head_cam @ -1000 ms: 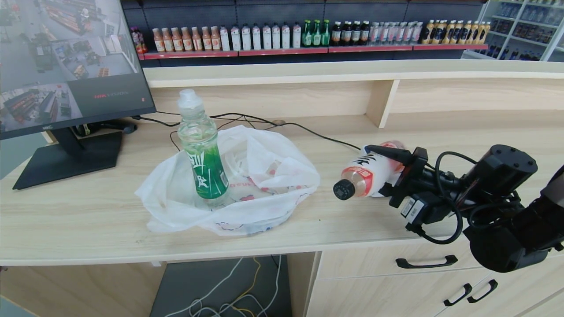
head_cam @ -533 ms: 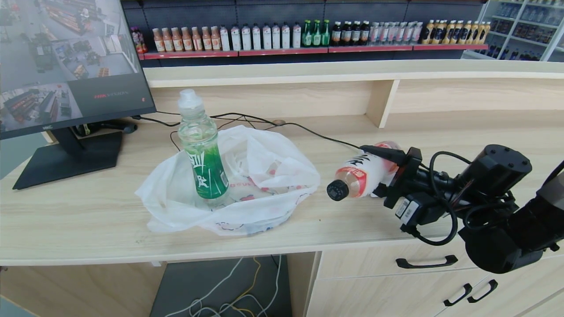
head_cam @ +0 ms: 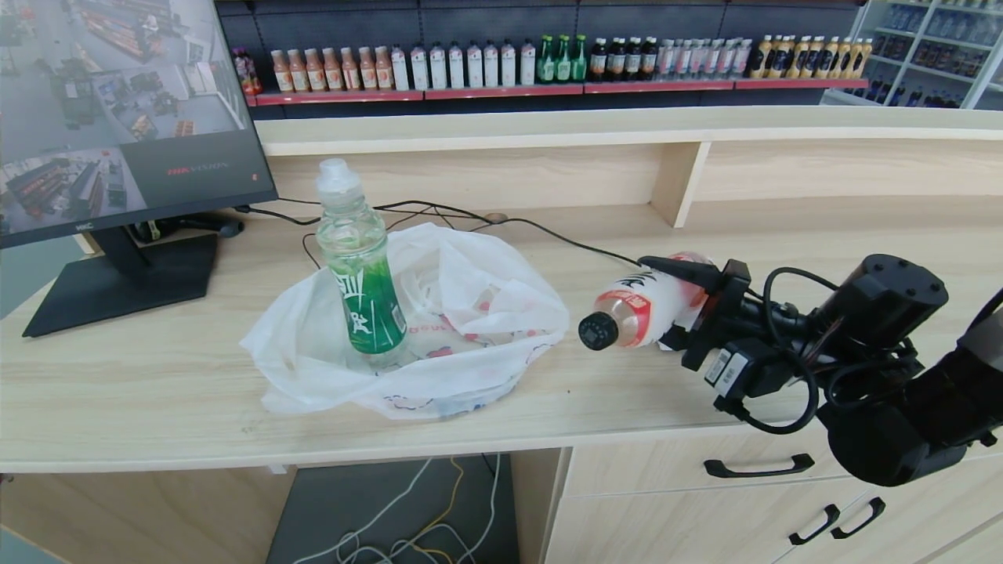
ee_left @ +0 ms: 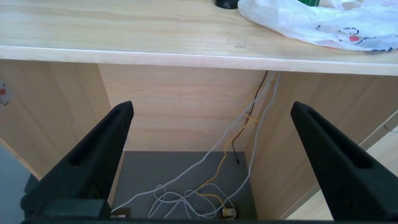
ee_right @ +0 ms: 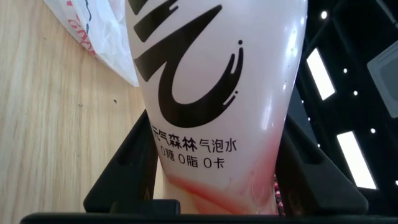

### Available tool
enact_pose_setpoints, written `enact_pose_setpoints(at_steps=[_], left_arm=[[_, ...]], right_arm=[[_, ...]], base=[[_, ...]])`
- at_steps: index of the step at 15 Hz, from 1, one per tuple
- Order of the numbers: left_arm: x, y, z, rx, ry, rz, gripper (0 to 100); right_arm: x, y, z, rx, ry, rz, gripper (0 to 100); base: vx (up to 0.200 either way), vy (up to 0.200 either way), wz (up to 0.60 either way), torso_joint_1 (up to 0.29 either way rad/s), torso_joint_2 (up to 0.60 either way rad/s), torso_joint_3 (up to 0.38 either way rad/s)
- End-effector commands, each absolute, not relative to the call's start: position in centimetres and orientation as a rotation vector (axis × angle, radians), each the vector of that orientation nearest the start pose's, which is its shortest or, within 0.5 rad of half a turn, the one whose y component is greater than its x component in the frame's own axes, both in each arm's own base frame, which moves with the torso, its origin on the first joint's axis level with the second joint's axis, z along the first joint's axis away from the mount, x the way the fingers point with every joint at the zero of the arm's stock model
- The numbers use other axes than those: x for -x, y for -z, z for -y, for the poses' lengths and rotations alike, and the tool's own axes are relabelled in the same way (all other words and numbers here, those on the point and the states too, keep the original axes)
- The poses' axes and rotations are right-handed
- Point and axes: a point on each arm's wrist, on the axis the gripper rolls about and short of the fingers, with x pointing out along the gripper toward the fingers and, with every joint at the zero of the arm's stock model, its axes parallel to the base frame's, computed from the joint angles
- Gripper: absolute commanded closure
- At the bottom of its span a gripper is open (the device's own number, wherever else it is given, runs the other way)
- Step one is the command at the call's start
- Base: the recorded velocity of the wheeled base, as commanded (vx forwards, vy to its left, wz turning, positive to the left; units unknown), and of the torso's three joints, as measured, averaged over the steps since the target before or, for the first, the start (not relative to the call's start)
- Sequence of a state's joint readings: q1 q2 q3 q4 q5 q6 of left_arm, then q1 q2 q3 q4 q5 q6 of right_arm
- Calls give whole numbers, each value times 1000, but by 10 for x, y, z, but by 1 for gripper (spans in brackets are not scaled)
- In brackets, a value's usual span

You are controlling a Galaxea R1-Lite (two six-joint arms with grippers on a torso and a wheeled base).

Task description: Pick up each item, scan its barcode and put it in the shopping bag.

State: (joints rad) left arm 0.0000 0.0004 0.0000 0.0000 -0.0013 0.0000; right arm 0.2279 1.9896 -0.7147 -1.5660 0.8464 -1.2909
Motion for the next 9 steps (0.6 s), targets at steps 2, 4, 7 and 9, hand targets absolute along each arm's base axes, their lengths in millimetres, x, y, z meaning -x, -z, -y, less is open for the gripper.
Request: enact_pose_setpoints(at_steps=[2, 4, 7, 9], left_arm=[[23, -75, 0, 0, 2, 0, 0], [23, -75, 0, 0, 0, 0, 0], [23, -75, 0, 0, 0, 0, 0], [23, -75, 0, 0, 0, 0, 0]], right_arm=[[-320, -170, -92, 1232, -705, 975, 100], [-315, -179, -91, 1218, -698, 987, 100], [-310, -187, -90, 1201, -694, 994, 100], [-307, -191, -90, 1168, -702, 990, 100]], base=[[0, 0, 0, 0, 0, 0], [0, 0, 0, 0, 0, 0], [0, 0, 0, 0, 0, 0], [0, 0, 0, 0, 0, 0]])
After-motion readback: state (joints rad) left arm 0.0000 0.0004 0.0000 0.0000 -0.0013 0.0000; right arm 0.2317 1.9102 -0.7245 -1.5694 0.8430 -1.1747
